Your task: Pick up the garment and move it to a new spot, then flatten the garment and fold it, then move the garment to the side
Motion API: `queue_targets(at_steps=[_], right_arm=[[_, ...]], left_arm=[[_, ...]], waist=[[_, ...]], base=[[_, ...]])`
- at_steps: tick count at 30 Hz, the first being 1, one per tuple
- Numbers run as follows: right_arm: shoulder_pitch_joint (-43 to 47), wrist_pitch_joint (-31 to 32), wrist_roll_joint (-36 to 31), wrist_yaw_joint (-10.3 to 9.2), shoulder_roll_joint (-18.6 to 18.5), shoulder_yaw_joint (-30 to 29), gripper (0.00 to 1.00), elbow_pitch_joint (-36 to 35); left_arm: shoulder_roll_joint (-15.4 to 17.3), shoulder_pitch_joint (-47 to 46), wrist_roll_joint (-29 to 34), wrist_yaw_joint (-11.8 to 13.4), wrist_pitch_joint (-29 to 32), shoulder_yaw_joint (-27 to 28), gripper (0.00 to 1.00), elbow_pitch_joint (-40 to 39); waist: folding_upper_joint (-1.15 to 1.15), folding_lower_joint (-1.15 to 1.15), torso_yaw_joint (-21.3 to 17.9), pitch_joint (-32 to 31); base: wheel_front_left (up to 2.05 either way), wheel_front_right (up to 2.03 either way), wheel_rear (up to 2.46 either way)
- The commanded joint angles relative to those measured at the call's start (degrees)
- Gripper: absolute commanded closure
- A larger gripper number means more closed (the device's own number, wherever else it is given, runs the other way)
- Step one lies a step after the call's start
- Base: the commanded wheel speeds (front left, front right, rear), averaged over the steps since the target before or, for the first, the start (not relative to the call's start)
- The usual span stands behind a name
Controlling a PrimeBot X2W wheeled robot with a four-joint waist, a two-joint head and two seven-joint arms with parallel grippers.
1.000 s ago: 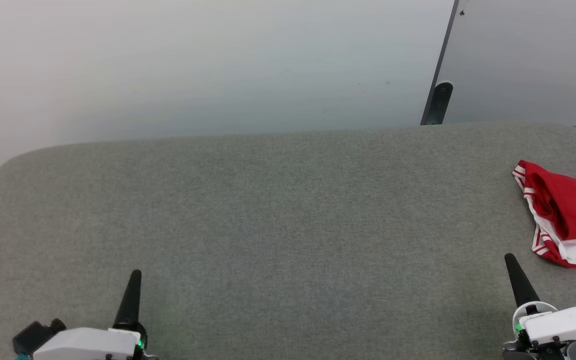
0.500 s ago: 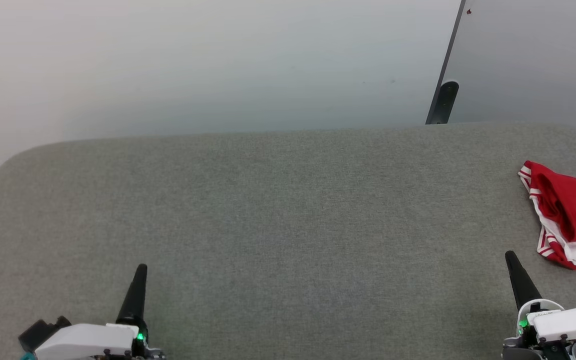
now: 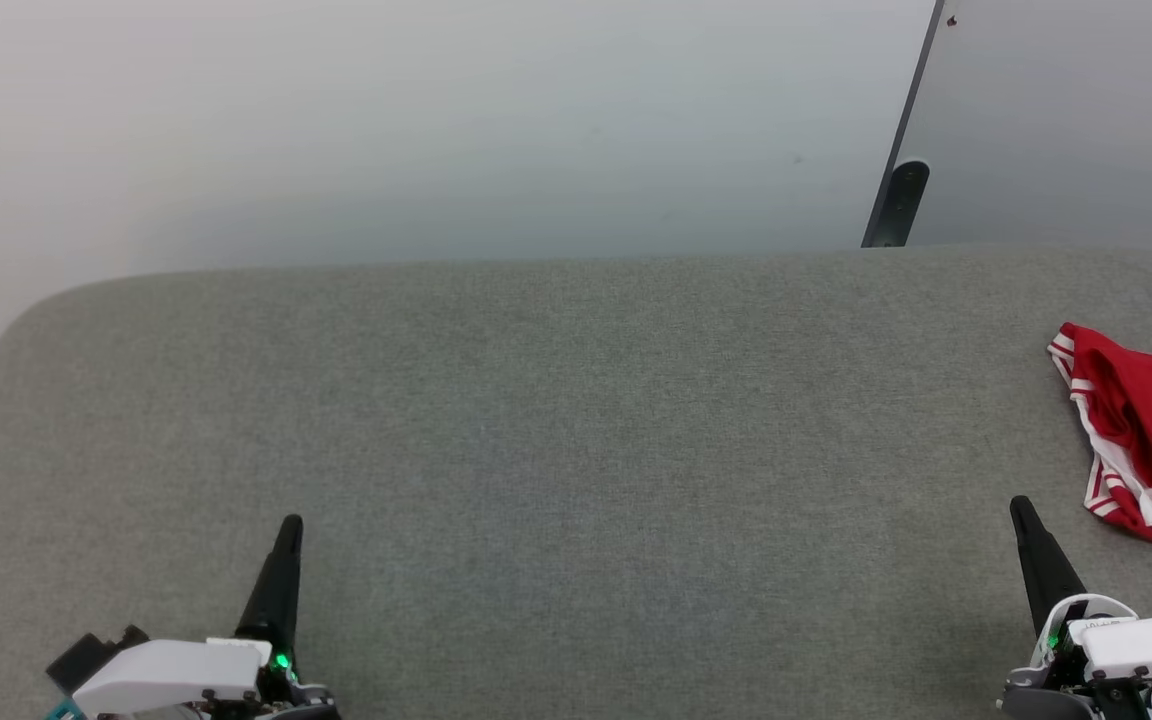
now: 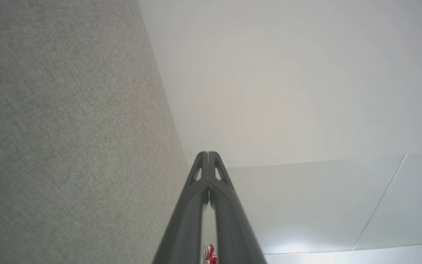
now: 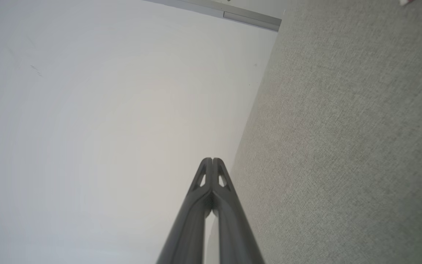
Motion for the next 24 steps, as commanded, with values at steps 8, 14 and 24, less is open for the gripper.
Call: queue_targets(at_steps=[8, 14, 24], right_arm=[[-1.0, 0.9, 4.7, -0.04, 0.7, -0.8, 1.00, -0.7], [-1.0, 1.4, 6.6, -0.05, 1.0, -1.0, 1.00, -0.8], [-1.0, 1.8, 9.4, -0.05, 1.4, -1.3, 1.00, -1.0]], left_arm=[[-0.5, -1.1, -4.0, -0.2, 1.2, 0.3, 1.00, -0.5], [-0.7, -1.4, -5.6, -0.2, 1.7, 0.3, 1.00, -0.6], [-1.0, -1.8, -8.0, -0.2, 2.5, 0.3, 1.00, -0.7]], waist=[[0.00, 0.00, 0.4, 0.2], [0.00, 0.00, 0.7, 0.3], [0.00, 0.00, 1.0, 0.4]], base=[[0.00, 0.00, 0.00], [0.00, 0.00, 0.00], [0.00, 0.00, 0.00]])
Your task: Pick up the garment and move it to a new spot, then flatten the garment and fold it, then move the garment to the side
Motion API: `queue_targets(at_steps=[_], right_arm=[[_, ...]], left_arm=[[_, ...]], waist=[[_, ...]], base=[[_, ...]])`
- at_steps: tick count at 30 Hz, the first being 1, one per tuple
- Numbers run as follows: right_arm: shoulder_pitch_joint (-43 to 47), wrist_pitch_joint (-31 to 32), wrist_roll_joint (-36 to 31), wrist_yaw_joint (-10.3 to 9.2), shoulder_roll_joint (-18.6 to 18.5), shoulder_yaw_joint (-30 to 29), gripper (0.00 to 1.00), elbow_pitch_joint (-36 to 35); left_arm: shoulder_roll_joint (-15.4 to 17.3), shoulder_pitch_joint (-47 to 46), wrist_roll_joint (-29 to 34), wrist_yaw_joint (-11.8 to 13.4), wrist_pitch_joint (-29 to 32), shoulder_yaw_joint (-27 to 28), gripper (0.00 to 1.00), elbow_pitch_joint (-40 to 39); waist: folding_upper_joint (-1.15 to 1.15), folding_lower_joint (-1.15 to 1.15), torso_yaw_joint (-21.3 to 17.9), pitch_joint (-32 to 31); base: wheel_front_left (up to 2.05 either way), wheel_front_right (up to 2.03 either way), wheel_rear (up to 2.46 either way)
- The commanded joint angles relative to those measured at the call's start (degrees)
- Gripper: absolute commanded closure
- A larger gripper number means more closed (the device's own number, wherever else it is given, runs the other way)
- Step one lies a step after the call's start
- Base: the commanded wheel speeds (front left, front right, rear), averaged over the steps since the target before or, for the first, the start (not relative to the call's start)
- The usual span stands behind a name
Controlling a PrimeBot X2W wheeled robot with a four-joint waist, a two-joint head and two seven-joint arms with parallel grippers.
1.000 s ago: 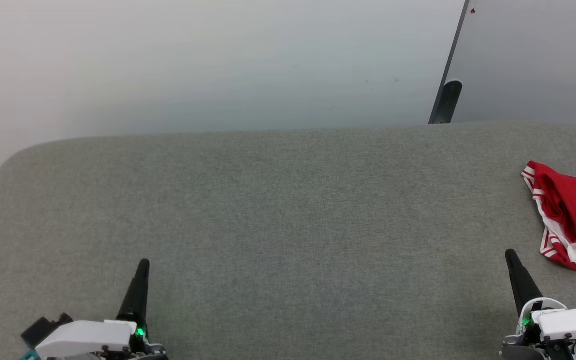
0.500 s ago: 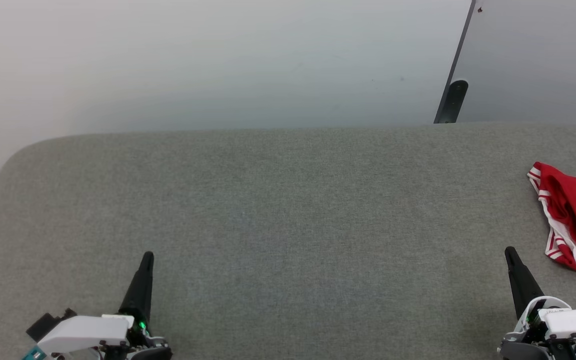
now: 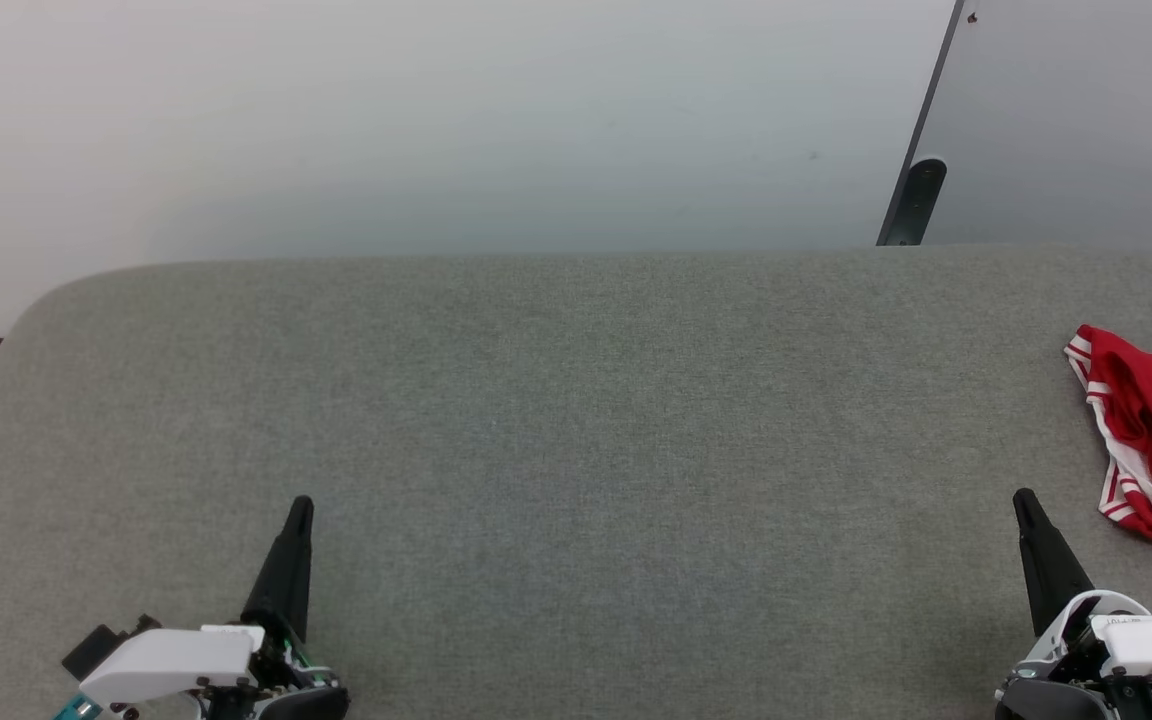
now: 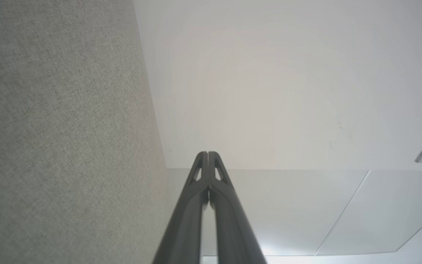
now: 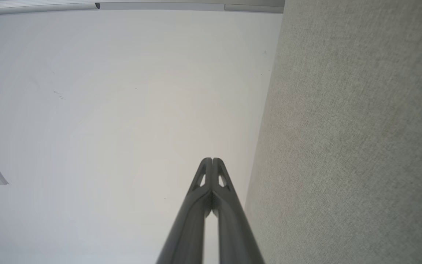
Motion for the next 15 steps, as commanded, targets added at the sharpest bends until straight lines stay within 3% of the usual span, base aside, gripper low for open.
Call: queue_targets(at_steps=[1, 15], right_arm=[[-0.9, 0.1, 0.2, -0.04, 0.2, 0.0, 1.00, -0.2], [-0.6, 0.1, 0.2, -0.03, 0.2, 0.0, 1.00, -0.2]], left_arm=[[0.0, -0.6, -0.1, -0.2, 0.2, 0.2, 1.00, -0.1], [0.0, -0.6, -0.2, -0.2, 0.2, 0.2, 1.00, -0.1]], waist=[[0.00, 0.00, 0.0, 0.0], [0.00, 0.00, 0.0, 0.0]], base=[[0.00, 0.00, 0.00], [0.00, 0.00, 0.00]])
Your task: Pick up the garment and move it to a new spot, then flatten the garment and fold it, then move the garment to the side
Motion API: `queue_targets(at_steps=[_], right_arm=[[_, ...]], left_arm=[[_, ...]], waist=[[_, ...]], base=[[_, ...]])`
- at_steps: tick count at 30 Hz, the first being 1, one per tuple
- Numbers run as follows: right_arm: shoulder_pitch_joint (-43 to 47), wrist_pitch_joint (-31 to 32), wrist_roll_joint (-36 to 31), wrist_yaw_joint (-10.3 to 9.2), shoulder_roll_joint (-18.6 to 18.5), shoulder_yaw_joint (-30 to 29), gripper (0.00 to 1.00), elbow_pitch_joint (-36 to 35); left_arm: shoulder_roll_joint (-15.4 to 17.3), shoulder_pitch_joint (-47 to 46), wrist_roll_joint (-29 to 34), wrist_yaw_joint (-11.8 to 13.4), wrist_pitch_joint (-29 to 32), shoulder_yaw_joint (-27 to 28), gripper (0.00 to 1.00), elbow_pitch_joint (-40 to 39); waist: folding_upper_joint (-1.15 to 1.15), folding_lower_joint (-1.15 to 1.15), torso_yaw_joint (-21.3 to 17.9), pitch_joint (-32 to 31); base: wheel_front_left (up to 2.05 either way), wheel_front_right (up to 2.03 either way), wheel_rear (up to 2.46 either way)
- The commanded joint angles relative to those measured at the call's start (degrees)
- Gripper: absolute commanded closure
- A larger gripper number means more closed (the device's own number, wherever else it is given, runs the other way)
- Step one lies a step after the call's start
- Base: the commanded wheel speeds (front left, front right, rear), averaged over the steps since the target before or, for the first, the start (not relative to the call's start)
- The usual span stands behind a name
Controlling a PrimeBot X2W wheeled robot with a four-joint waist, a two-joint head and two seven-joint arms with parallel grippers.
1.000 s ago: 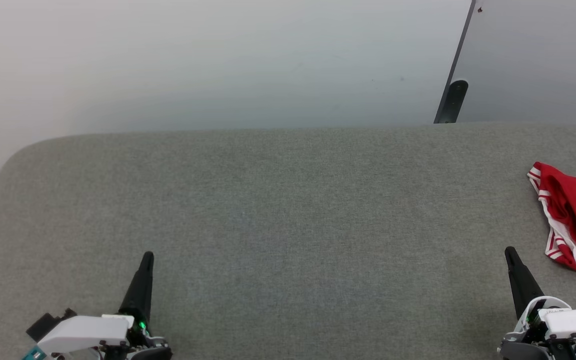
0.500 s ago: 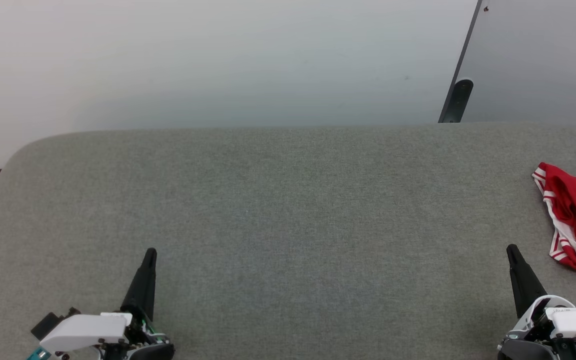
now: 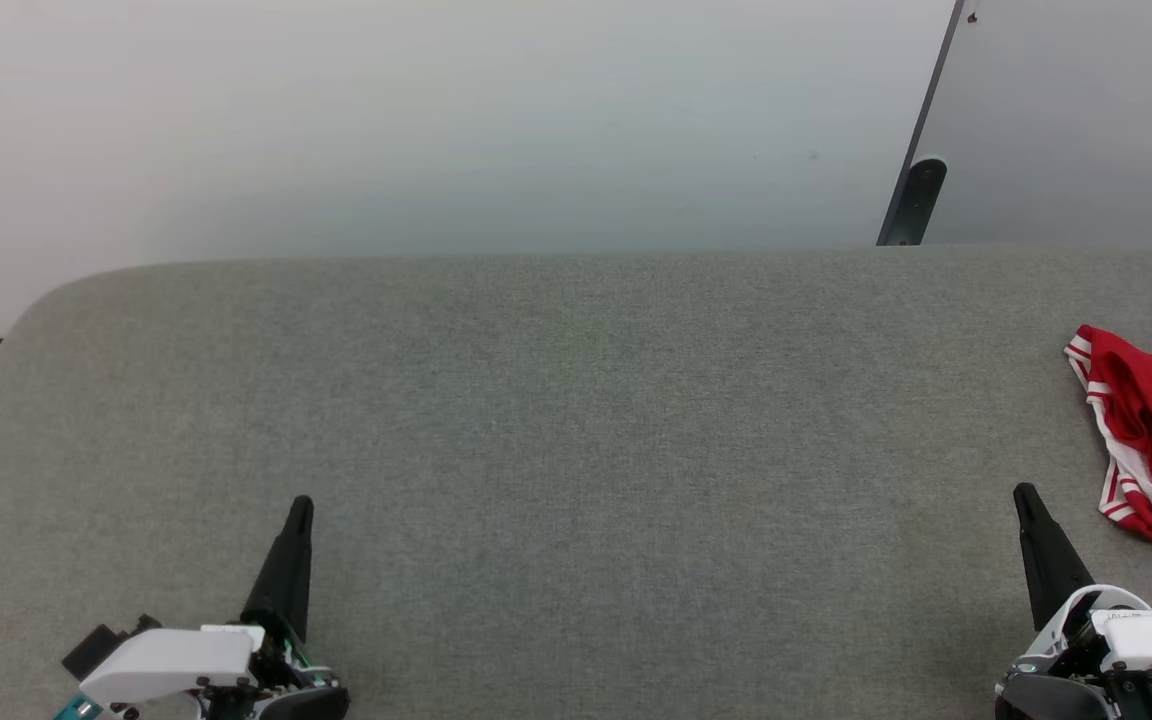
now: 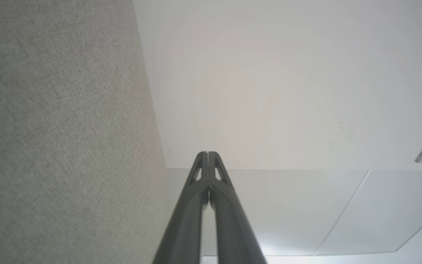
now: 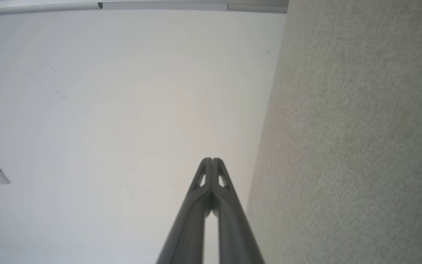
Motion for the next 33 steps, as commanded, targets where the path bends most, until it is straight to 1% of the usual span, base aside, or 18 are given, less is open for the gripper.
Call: queue_targets(at_steps=[1, 33], right_arm=[[-0.1, 0.1, 0.2, -0.02, 0.2, 0.0, 1.00, -0.2], [-0.1, 0.1, 0.2, -0.02, 0.2, 0.1, 1.00, -0.2]], left_arm=[[0.0, -0.6, -0.2, -0.2, 0.2, 0.2, 1.00, -0.1], [0.0, -0.6, -0.2, -0.2, 0.2, 0.2, 1.00, -0.1]], waist=[[0.00, 0.00, 0.0, 0.0], [0.00, 0.00, 0.0, 0.0]], base=[[0.00, 0.00, 0.00], [0.00, 0.00, 0.00]])
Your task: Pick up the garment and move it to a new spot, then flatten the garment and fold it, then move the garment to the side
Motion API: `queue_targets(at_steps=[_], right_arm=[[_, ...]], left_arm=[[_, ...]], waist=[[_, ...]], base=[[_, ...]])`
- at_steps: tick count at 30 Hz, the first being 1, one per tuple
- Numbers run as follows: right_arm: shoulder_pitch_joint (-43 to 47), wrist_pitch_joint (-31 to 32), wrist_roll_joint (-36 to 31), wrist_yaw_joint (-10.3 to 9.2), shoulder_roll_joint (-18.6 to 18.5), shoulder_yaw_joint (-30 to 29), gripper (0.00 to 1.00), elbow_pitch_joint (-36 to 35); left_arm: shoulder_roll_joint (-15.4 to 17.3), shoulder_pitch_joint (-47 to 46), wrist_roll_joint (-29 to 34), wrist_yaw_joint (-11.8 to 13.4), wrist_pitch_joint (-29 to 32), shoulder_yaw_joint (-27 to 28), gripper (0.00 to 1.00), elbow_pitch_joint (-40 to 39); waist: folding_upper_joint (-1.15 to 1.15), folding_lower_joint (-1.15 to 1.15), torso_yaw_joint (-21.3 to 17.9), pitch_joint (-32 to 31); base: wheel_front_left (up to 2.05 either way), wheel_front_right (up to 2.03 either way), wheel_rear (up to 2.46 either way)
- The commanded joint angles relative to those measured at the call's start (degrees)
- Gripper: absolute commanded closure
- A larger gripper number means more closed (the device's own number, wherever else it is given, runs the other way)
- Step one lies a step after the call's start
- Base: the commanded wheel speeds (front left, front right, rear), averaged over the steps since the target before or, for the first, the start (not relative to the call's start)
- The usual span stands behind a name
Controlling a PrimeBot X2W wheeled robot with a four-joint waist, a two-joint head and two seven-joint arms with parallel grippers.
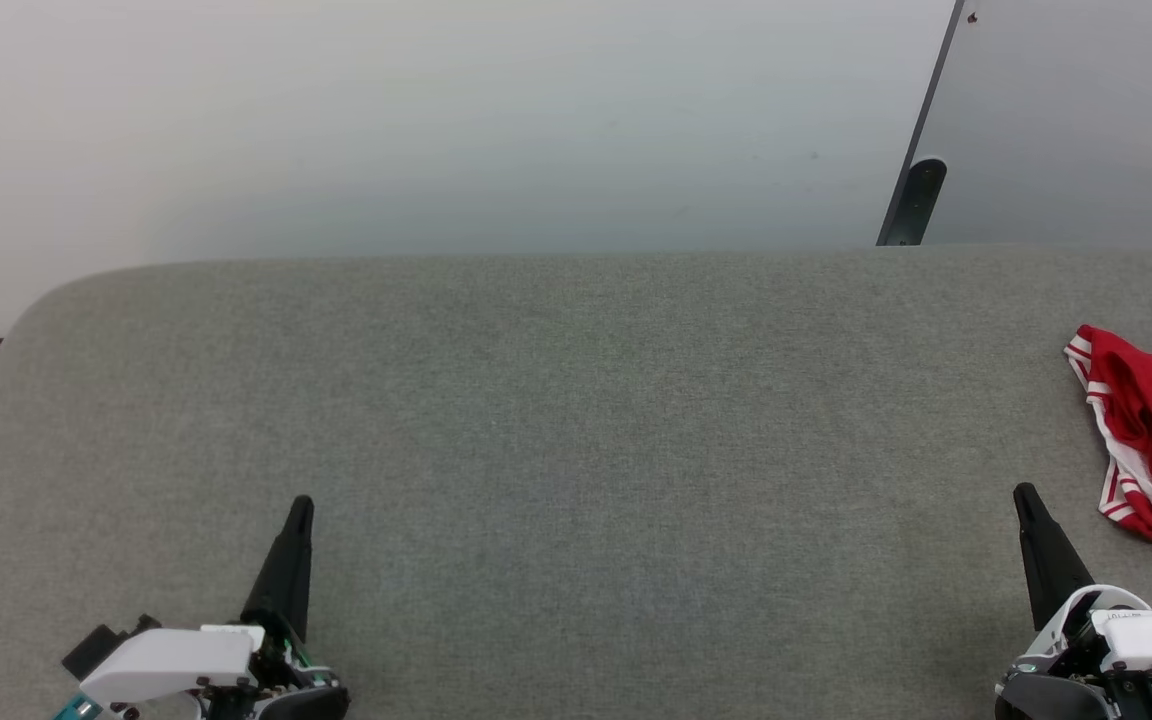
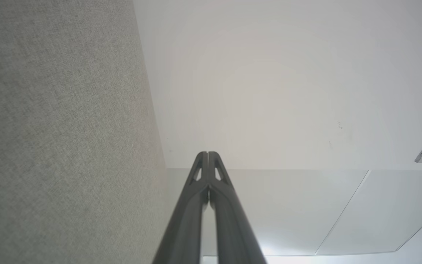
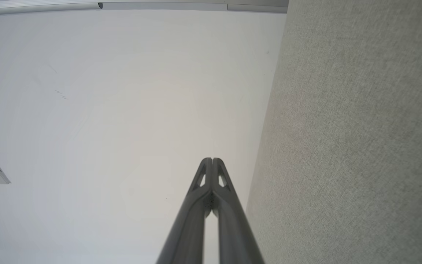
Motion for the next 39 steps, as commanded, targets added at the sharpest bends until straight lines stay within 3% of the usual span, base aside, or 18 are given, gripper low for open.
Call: queue_targets(at_steps=[1, 39], right_arm=[[-0.1, 0.1, 0.2, -0.02, 0.2, 0.1, 1.00, -0.2], [-0.1, 0.1, 0.3, -0.01, 0.2, 0.1, 1.00, -0.2]], left_arm=[[0.0, -0.6, -0.2, -0.2, 0.2, 0.2, 1.00, -0.1], [0.0, -0.6, -0.2, -0.2, 0.2, 0.2, 1.00, -0.1]], waist=[[0.00, 0.00, 0.0, 0.0], [0.00, 0.00, 0.0, 0.0]], base=[[0.00, 0.00, 0.00], [0.00, 0.00, 0.00]])
